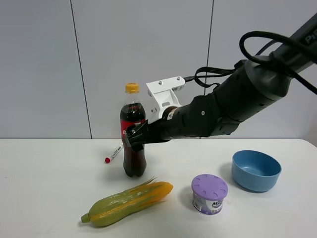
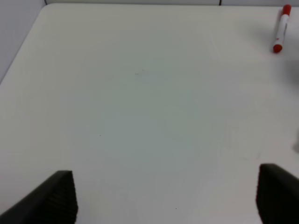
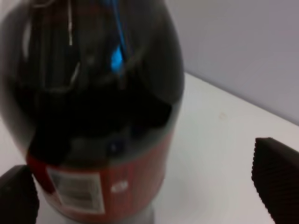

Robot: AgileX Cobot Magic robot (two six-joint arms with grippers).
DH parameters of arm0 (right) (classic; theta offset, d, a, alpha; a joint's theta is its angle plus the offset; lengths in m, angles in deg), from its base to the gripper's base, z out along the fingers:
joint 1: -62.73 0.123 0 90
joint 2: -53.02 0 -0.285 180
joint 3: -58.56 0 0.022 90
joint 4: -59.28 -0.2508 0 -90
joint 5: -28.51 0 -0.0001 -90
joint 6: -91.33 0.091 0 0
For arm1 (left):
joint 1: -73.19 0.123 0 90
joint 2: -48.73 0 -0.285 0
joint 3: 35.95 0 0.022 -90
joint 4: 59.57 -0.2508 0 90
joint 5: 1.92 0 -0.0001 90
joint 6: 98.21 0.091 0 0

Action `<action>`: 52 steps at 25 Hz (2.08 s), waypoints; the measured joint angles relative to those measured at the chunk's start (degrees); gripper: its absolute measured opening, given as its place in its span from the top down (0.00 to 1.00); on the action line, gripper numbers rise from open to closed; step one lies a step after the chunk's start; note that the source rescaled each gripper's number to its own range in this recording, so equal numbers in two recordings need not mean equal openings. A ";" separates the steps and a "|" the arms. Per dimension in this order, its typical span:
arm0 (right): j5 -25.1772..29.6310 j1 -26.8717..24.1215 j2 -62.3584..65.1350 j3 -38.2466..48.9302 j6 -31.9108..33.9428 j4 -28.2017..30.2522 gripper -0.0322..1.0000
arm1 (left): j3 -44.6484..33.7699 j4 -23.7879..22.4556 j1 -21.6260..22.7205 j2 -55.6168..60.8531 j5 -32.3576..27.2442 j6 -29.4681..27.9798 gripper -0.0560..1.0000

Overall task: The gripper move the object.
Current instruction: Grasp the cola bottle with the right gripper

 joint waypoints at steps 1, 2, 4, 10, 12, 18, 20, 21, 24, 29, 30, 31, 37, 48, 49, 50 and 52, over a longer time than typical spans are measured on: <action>-0.62 0.00 -0.07 0.00 2.11 2.36 0.00 | 0.00 0.00 0.00 0.00 0.00 0.00 0.00; -1.16 0.00 -0.13 0.00 3.98 4.04 0.00 | 0.00 0.00 0.00 0.00 0.00 0.00 0.00; -2.20 0.00 -0.13 0.00 6.47 5.57 0.00 | 0.00 0.00 0.00 0.00 0.00 0.00 0.00; -3.79 0.00 -1.38 0.00 8.36 6.97 0.00 | 0.00 0.00 0.00 0.00 0.00 0.00 0.00; -6.43 0.00 -2.22 0.00 9.22 9.96 0.00 | 0.00 0.00 0.00 0.00 0.00 0.00 0.00; -12.38 0.00 -3.06 0.00 15.26 16.89 0.00 | 0.00 0.00 0.00 0.00 0.00 0.00 0.00; -13.70 0.00 -3.06 0.00 15.91 17.06 0.00 | 0.00 0.00 0.00 0.00 0.00 0.00 0.00; -14.49 0.00 -3.06 0.00 16.04 17.06 0.00 | 0.00 0.00 0.00 0.00 0.00 0.00 0.00; -15.91 0.00 -3.06 0.00 16.34 17.10 0.00 | 0.00 0.00 0.00 0.00 0.00 0.00 0.00; -19.89 0.00 -4.47 -0.06 16.40 17.10 0.02 | 0.00 0.00 0.00 0.00 0.00 0.00 0.00; -20.63 0.00 -5.08 -0.31 16.40 17.13 0.03 | 0.00 0.00 0.00 0.00 0.00 0.00 0.00; -21.14 0.00 -5.82 -0.77 16.40 17.31 0.04 | 0.00 0.00 0.00 0.00 0.00 0.00 0.00; -21.80 0.00 -9.13 -4.58 16.40 18.48 0.06 | 0.00 0.00 0.00 0.00 0.00 0.00 0.00; -22.18 0.00 -11.61 -6.67 16.35 18.41 0.60 | 0.00 0.00 0.00 0.00 0.00 0.00 0.00; -22.45 0.00 -11.61 -6.67 16.34 18.41 0.81 | 0.00 0.00 0.00 0.00 0.00 0.00 0.00; -22.59 0.00 -11.61 -6.67 16.26 18.53 0.97 | 0.00 0.00 0.00 0.00 0.00 0.00 0.00; -22.62 0.00 -11.61 -6.67 16.34 18.53 0.97 | 0.00 0.00 0.00 0.00 0.00 0.00 0.00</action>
